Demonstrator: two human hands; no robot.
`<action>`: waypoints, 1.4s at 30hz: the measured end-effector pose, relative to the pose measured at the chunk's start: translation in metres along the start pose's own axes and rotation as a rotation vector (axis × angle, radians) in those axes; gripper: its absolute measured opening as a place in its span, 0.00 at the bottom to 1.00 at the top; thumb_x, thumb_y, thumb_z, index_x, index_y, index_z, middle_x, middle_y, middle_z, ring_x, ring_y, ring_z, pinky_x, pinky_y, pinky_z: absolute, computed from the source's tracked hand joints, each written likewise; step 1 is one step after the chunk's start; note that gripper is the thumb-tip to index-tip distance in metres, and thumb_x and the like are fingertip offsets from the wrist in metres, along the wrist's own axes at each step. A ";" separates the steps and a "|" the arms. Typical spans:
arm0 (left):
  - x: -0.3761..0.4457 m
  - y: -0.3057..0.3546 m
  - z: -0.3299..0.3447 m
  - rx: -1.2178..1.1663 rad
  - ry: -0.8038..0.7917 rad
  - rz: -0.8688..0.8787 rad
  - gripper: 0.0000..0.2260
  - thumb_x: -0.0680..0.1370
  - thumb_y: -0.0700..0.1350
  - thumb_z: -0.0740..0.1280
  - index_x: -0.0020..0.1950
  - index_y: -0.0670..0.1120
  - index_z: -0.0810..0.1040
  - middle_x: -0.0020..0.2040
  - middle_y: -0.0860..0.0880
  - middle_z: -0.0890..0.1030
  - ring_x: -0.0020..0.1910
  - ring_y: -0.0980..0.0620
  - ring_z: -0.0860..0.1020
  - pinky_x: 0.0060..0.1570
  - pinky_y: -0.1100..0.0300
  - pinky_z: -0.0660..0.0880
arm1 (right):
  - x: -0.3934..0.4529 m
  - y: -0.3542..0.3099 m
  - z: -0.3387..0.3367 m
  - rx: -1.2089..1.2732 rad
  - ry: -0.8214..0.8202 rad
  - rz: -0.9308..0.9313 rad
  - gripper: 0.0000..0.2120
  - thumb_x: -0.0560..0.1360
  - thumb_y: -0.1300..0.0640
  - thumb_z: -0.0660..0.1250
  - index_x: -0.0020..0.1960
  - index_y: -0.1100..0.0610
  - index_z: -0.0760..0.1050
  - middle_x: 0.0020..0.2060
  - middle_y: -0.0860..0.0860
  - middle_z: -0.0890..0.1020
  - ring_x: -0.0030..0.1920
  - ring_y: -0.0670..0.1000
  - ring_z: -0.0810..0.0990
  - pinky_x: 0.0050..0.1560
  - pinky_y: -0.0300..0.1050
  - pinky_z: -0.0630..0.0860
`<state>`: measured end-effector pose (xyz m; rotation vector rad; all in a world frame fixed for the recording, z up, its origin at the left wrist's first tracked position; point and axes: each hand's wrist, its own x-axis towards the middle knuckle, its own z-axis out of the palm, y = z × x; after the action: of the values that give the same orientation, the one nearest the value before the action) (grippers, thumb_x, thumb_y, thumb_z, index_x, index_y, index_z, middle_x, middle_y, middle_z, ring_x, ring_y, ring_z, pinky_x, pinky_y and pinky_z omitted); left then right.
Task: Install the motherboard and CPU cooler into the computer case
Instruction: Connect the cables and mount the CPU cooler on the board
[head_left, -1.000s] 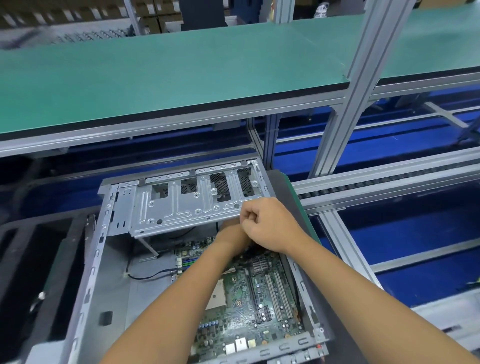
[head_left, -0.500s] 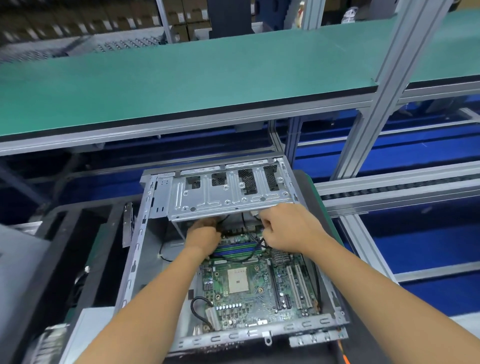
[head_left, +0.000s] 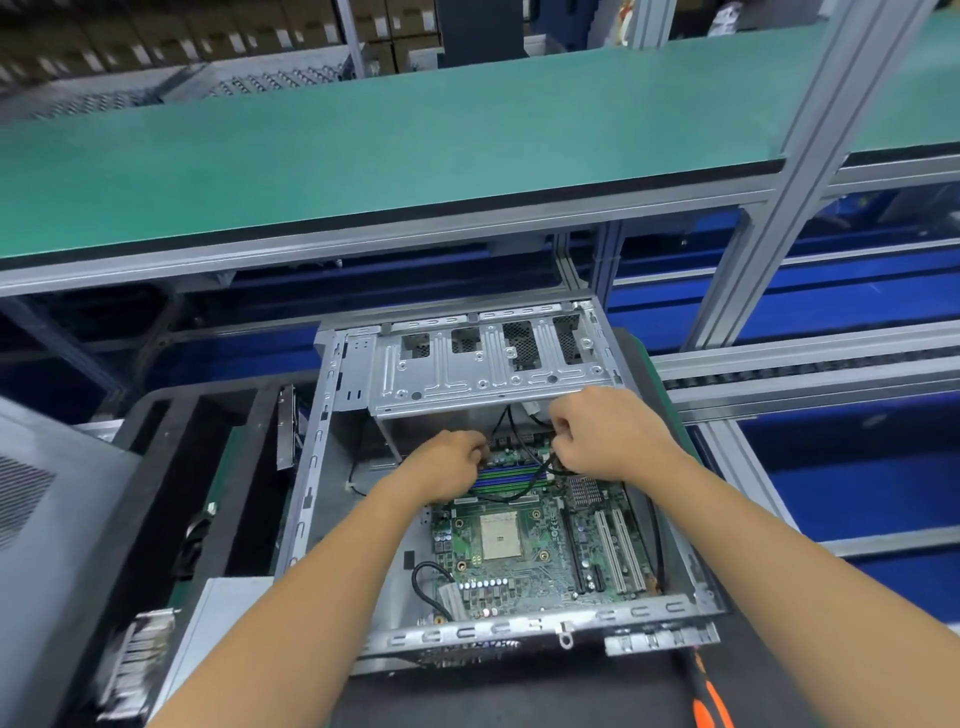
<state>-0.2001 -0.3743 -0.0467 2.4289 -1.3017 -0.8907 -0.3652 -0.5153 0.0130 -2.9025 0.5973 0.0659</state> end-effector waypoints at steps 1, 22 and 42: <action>-0.002 -0.003 0.000 -0.100 -0.005 -0.036 0.10 0.80 0.39 0.56 0.56 0.45 0.75 0.47 0.48 0.76 0.36 0.54 0.72 0.33 0.62 0.68 | 0.000 0.000 0.000 0.003 -0.002 0.007 0.05 0.69 0.56 0.61 0.35 0.53 0.70 0.28 0.48 0.74 0.30 0.50 0.73 0.30 0.42 0.70; -0.023 -0.006 -0.024 -1.001 -0.606 0.189 0.11 0.81 0.38 0.60 0.60 0.41 0.76 0.45 0.44 0.83 0.39 0.53 0.81 0.39 0.63 0.76 | -0.002 0.000 0.004 0.045 0.088 0.062 0.05 0.68 0.58 0.61 0.37 0.57 0.75 0.31 0.53 0.79 0.33 0.55 0.75 0.31 0.43 0.67; -0.003 -0.024 -0.021 -0.212 0.267 -0.226 0.15 0.80 0.43 0.62 0.64 0.37 0.73 0.60 0.41 0.75 0.54 0.45 0.72 0.49 0.61 0.66 | -0.003 -0.008 -0.003 0.197 0.049 0.053 0.08 0.71 0.60 0.61 0.36 0.50 0.74 0.29 0.44 0.77 0.31 0.49 0.75 0.30 0.39 0.65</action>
<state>-0.1719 -0.3590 -0.0403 2.4525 -0.8110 -0.6845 -0.3644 -0.5070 0.0171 -2.7050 0.6492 -0.0543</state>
